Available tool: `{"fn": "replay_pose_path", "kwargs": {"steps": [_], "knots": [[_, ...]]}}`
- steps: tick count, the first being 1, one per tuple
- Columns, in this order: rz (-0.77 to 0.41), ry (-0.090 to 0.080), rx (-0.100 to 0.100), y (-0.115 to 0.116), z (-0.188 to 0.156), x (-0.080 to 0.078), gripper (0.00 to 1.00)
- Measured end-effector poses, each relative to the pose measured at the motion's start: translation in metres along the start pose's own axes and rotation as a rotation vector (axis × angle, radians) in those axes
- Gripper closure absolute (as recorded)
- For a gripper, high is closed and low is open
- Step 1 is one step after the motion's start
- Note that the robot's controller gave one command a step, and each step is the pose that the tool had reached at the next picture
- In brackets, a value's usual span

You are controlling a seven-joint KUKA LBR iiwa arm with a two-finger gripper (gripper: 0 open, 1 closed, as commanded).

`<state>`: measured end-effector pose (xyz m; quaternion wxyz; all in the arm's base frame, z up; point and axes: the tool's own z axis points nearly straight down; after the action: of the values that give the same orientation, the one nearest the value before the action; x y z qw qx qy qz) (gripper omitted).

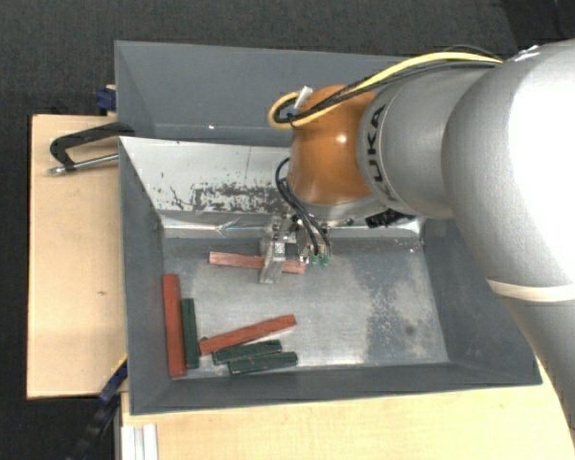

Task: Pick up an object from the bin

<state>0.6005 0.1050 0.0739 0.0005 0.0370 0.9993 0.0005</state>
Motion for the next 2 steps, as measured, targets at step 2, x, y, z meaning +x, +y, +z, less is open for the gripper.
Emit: {"fn": "replay_pose_path", "kwargs": {"steps": [2], "knots": [[0.0, -0.001, -0.001, 0.0, -0.033, 0.0, 1.0]]}}
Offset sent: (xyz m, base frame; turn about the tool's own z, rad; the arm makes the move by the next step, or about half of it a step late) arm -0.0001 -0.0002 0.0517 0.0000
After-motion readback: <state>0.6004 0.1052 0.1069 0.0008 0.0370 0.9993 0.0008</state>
